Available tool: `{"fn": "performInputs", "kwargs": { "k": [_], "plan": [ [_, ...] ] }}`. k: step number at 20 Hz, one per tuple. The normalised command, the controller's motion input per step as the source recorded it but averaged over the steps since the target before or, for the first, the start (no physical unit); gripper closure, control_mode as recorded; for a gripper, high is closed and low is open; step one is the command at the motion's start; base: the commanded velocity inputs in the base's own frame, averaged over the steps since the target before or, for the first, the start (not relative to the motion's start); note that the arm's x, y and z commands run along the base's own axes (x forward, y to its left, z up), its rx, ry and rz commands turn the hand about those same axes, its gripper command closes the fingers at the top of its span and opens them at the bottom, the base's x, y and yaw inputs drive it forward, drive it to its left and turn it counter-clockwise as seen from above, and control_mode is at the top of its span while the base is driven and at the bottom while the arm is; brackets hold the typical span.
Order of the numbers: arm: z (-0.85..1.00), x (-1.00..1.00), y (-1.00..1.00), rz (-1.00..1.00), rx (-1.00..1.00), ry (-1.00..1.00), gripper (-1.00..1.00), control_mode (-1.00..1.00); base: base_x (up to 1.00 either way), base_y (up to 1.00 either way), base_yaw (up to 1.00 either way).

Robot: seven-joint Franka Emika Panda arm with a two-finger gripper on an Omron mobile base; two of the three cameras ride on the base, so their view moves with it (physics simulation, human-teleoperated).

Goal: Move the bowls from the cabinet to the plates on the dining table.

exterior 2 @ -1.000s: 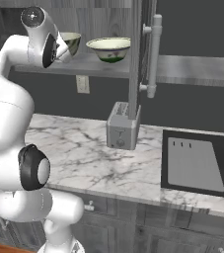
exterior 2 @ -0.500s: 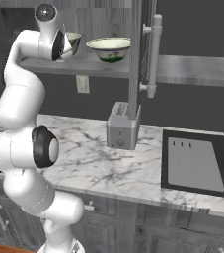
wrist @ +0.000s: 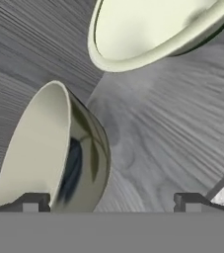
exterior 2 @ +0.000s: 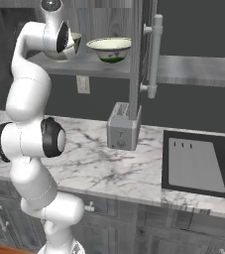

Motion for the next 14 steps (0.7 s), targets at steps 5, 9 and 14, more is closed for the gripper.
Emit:
{"fn": "performInputs", "kwargs": {
  "k": [5,9,14],
  "plan": [
    [-0.12,0.25,0.05,0.0,-0.01,0.07,-1.0,-1.0,0.0,0.0,0.0],
    [-0.18,0.43,0.1,0.0,0.0,0.08,-1.0,-1.0,0.0,0.0,0.0],
    [-0.01,0.63,0.12,0.0,0.0,0.08,-1.0,-1.0,0.0,0.0,0.0]
  ]
}}
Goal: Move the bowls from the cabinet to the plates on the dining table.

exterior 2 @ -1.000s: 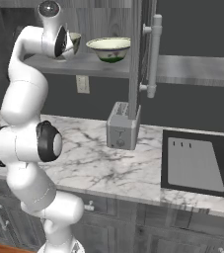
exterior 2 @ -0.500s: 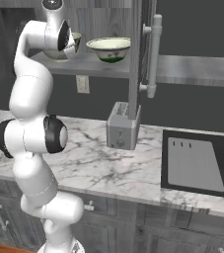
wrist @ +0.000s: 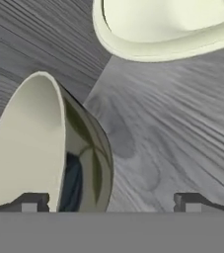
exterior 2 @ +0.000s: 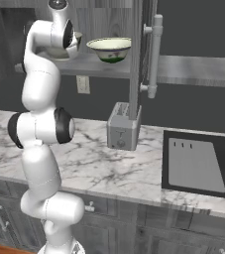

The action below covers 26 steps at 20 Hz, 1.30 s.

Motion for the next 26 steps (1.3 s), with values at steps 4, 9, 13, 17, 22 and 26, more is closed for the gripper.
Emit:
{"fn": "performInputs", "kwargs": {
  "k": [4,9,13,17,22,26],
  "plan": [
    [0.0,0.67,0.13,0.0,0.0,0.15,-1.0,-1.0,0.0,0.0,0.0],
    [0.0,0.44,0.11,0.0,0.0,0.21,-1.0,-1.0,0.0,0.0,0.0],
    [0.03,0.5,0.01,-0.02,0.0,0.09,-1.0,-1.0,0.0,0.0,0.0],
    [0.0,0.41,0.03,-0.05,0.0,0.08,-1.0,-1.0,0.0,0.0,0.0],
    [0.0,0.13,0.05,-0.03,-0.01,0.06,1.0,-1.0,0.0,0.0,0.0],
    [0.07,-0.01,0.0,0.0,0.0,0.0,1.0,-1.0,0.0,0.0,0.0]
  ]
}}
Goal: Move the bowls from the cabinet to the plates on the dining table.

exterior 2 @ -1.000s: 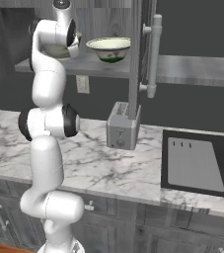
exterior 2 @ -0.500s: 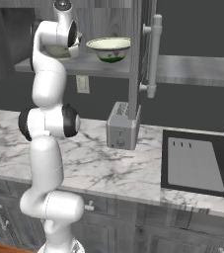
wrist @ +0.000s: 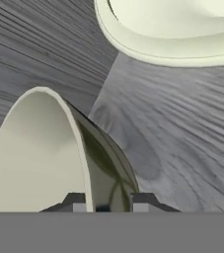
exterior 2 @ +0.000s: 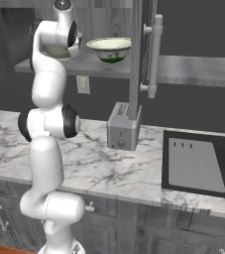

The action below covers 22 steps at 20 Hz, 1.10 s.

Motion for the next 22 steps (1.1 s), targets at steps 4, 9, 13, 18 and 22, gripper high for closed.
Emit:
{"fn": "performInputs", "kwargs": {
  "k": [4,9,13,18,22],
  "plan": [
    [0.4,-0.34,0.0,0.03,0.07,0.05,1.0,-1.0,0.0,0.0,0.0],
    [0.43,-0.72,0.0,0.07,0.08,0.03,1.0,-1.0,0.0,0.0,0.0],
    [0.16,-0.93,0.0,0.13,0.02,0.06,1.0,-1.0,0.0,0.0,0.0],
    [0.07,-0.99,-0.01,0.12,0.01,0.01,1.0,-1.0,0.0,0.0,0.0],
    [-0.01,-1.0,-0.09,0.12,0.0,0.0,1.0,-1.0,0.0,0.0,0.0]
  ]
}}
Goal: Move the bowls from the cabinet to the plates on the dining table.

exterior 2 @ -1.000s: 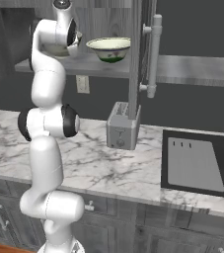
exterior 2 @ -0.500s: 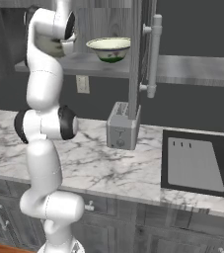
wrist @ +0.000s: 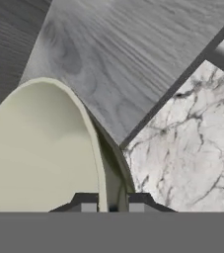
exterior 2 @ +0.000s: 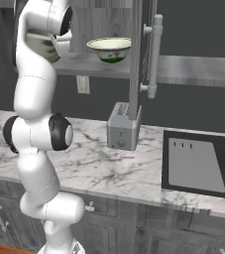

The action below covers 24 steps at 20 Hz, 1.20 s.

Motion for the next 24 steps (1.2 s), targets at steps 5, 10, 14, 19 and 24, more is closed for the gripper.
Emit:
{"fn": "performInputs", "kwargs": {
  "k": [5,10,14,19,24],
  "plan": [
    [-0.16,-1.0,-0.15,0.11,-0.02,-0.03,1.0,-1.0,0.0,0.0,0.0],
    [-0.35,-1.0,-0.17,0.08,-0.11,-0.08,1.0,-1.0,0.0,0.0,0.0],
    [-0.58,-0.98,-0.13,0.1,-0.18,-0.05,1.0,-1.0,0.0,0.0,0.0],
    [-0.61,-0.98,-0.12,0.09,-0.19,-0.05,1.0,-1.0,0.0,0.0,0.0],
    [-0.58,-0.96,-0.21,0.09,-0.16,-0.09,1.0,-1.0,0.0,0.0,0.0]
  ]
}}
